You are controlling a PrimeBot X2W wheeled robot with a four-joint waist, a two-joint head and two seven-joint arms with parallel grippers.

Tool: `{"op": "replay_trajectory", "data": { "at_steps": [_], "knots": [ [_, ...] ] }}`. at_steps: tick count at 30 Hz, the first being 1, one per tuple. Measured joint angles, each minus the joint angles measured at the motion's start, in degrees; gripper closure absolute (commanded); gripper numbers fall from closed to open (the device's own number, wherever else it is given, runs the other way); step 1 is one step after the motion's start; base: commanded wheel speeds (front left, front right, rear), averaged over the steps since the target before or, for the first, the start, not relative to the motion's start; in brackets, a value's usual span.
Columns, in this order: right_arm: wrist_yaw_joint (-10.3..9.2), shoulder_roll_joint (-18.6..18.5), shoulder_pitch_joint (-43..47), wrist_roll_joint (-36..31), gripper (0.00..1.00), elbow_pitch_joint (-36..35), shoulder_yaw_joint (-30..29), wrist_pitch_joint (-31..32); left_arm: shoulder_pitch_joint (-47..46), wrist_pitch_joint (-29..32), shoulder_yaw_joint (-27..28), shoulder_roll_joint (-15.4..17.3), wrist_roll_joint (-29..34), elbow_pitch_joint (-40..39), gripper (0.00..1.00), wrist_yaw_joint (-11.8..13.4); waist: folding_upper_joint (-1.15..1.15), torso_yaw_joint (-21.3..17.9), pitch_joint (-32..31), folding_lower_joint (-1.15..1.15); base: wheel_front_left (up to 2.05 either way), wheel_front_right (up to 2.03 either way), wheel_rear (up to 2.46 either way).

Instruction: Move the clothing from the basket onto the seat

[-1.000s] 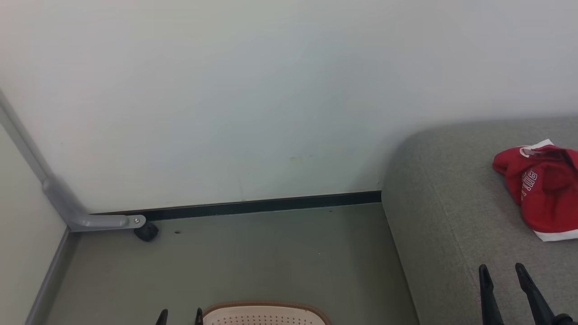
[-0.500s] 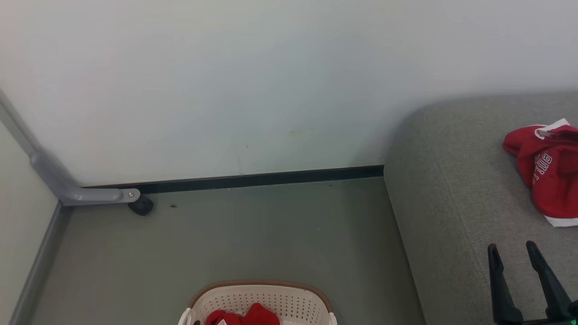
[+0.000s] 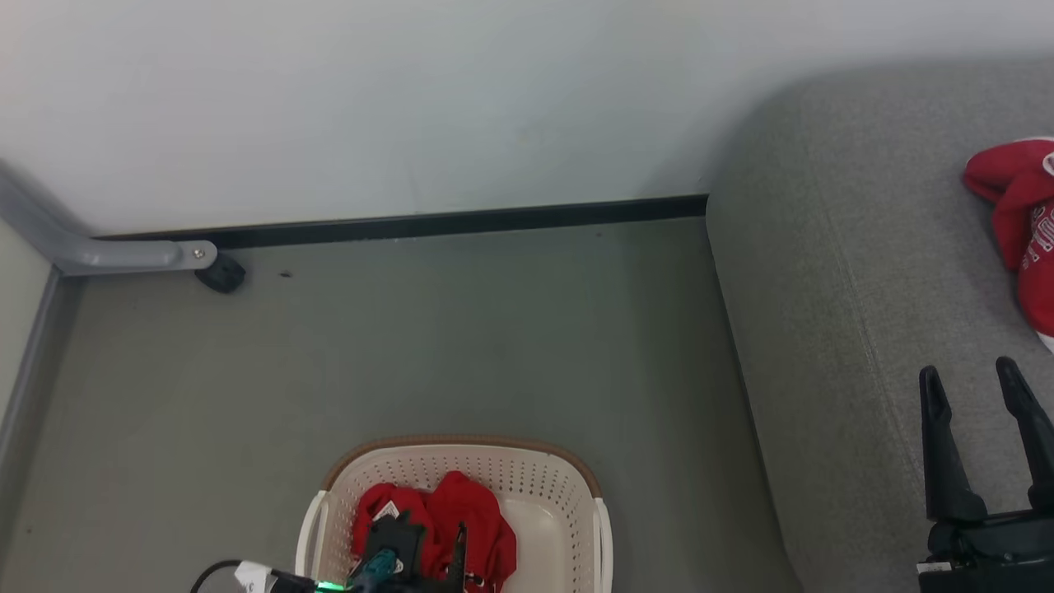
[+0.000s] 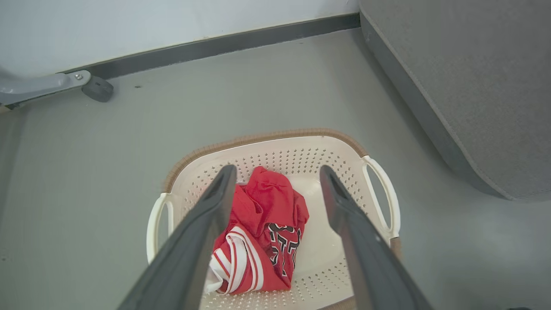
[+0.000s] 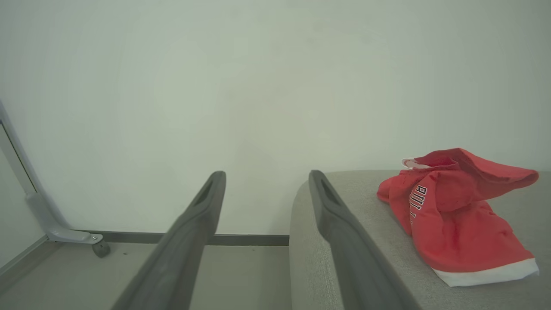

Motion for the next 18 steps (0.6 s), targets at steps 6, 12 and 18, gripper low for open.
{"op": "replay_trajectory", "data": {
  "at_steps": [6, 12, 18],
  "knots": [
    [0.31, -0.03, -2.55, 0.71, 0.0, -2.75, 0.43, 0.97, -5.06, 1.11, -1.67, -0.05, -1.89, 4.34, 0.0, 0.01, 0.0, -0.61, 5.0, 0.0, 0.0, 0.0, 0.0],
    [0.57, 0.02, -5.39, 0.9, 0.0, -5.59, 1.08, 1.67, -10.06, 3.0, -2.14, -0.09, -1.7, 9.24, 0.0, 0.01, 0.0, -1.64, 10.07, 0.0, 0.0, 0.0, 0.0],
    [0.57, 0.43, -8.1, 1.34, 0.0, -8.23, 1.34, 1.97, -15.53, 5.24, -1.26, -0.31, -0.14, 14.48, 0.0, 0.02, 0.01, -3.03, 15.12, 0.01, 0.0, 0.0, 0.0]
  ]
}}
